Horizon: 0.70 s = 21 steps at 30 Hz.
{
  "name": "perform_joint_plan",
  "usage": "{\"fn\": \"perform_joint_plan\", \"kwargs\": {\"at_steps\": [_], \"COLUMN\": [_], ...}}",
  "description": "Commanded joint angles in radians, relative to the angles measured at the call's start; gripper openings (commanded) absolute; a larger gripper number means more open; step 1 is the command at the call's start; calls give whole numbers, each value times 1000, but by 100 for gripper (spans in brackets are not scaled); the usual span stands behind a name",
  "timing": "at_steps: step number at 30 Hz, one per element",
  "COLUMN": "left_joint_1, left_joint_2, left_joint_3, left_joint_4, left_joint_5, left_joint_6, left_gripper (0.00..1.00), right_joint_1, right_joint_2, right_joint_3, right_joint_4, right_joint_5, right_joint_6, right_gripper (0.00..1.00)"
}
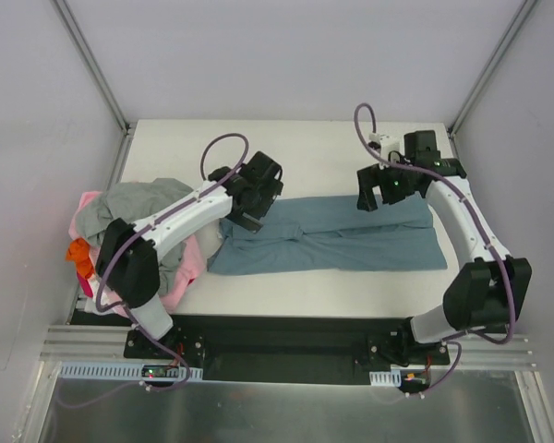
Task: Fold and stack the t-shirts
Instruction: Rotate the tshirt 90 degrees
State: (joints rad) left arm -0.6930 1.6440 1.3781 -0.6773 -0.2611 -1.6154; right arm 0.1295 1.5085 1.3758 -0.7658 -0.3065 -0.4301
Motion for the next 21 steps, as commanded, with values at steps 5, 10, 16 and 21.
{"fn": "perform_joint_plan", "kwargs": {"at_steps": [5,10,16,21], "left_joint_1": [-13,-19,-17,-11], "left_joint_2": [163,195,230,306], "left_joint_3": [151,138,88,136], "left_joint_4": [-268,-298,-300,-300], "left_joint_5": [30,14,-3,-14], "left_joint_6": [-284,-319,-359,-340], "left_gripper": [99,99,99,99], "right_joint_1": [-25,-27,-10,-5], "right_joint_2": [-105,-7,119,237], "right_joint_3": [-27,-186,-242,-201], "right_joint_4": [-150,-15,195,244], "right_joint_5": [-316,-238,-129,-79], "right_joint_6": [-887,-984,-1023,-1023], "right_gripper": [96,97,98,99]}}
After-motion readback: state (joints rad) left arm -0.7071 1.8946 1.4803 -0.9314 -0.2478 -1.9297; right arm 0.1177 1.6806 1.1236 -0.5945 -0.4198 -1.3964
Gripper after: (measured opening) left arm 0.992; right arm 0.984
